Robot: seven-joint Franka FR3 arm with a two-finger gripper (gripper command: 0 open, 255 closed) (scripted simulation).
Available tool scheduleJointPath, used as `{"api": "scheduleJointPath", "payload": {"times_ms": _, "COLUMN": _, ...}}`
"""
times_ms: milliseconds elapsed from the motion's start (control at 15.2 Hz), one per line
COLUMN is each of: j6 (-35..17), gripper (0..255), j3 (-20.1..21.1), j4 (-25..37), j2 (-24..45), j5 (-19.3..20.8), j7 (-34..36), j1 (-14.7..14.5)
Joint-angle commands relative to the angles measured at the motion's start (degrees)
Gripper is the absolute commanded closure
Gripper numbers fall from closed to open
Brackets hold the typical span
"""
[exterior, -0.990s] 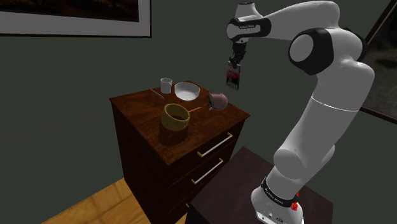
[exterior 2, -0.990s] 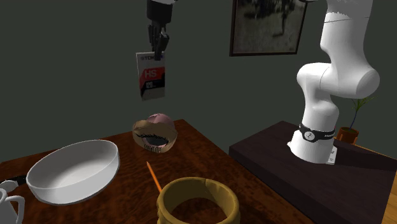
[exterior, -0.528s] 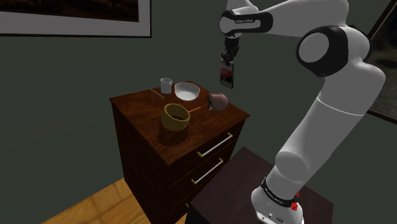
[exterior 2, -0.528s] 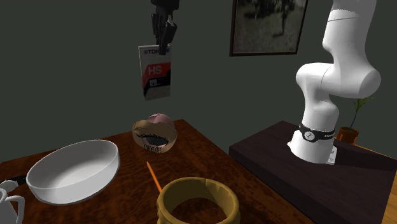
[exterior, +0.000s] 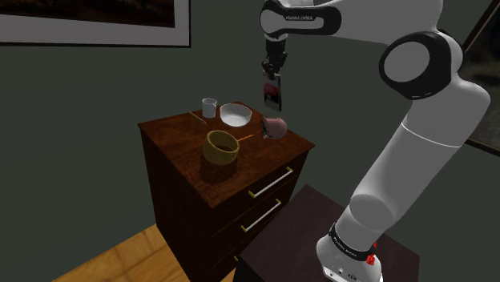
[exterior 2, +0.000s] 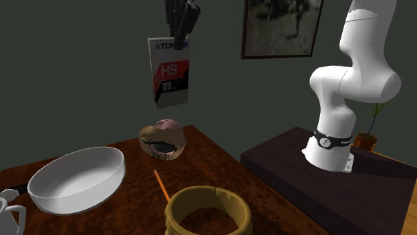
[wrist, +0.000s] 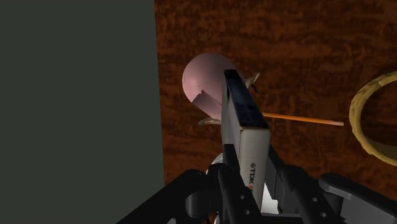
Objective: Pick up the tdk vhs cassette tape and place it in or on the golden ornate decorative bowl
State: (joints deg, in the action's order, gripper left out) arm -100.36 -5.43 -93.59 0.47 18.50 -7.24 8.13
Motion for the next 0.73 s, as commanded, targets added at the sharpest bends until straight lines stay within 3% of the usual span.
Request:
{"api": "scheduleJointPath", "payload": {"times_ms": 0, "j6": 1.62, "gripper": 255, "j3": 1.43, "j4": 0.69, "j2": -0.04, "j5": 0.25, "j7": 2.62, "j1": -1.46}}
{"api": "scheduleJointPath", "payload": {"times_ms": 660, "j6": 11.52, "gripper": 255, "j3": 7.95, "j4": 11.25, "j2": 4.77, "j5": 1.14, "j7": 13.62, "j1": -8.57}}
